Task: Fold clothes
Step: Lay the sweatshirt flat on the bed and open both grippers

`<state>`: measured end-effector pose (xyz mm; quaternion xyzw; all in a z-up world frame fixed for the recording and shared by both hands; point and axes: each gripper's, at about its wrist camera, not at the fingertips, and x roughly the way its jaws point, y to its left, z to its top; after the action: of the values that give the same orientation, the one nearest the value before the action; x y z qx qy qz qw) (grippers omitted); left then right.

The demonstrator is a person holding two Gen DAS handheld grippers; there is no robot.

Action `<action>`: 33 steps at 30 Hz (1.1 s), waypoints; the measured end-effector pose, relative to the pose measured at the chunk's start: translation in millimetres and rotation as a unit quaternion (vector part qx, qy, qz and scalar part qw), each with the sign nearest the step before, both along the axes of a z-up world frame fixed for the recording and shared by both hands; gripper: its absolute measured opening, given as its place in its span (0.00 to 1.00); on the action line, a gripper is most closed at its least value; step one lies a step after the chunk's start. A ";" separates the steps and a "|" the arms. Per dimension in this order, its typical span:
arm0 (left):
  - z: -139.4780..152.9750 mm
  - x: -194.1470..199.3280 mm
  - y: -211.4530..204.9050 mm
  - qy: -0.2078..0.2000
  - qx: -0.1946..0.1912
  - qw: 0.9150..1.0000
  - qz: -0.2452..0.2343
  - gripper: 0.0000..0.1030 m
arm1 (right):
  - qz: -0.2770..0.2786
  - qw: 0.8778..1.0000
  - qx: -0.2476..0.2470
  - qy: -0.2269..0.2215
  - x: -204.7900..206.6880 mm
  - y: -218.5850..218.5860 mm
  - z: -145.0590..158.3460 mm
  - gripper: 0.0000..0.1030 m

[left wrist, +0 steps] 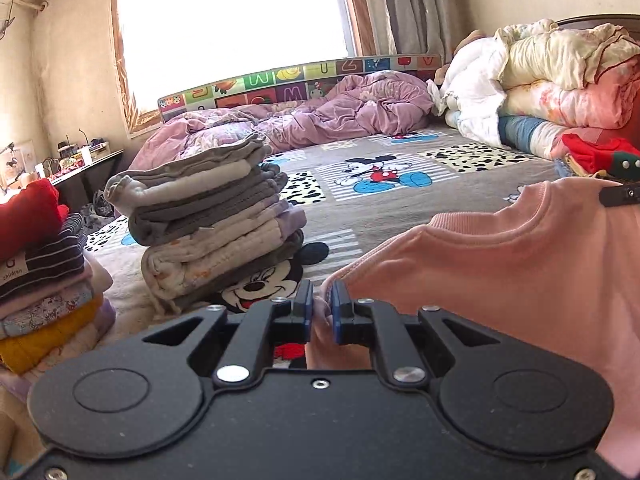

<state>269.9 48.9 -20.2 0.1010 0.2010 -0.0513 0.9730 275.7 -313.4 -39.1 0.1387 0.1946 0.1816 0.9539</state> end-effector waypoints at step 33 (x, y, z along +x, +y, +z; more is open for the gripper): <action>15.4 -154.3 -14.6 0.089 -0.093 0.989 0.067 0.75 | -0.077 0.987 0.085 0.115 -135.3 -14.5 -55.7 0.99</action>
<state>115.6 34.4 -4.7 -0.0088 0.2871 -0.0129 0.9578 140.4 -327.9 -94.7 0.2535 0.2760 0.1064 0.9210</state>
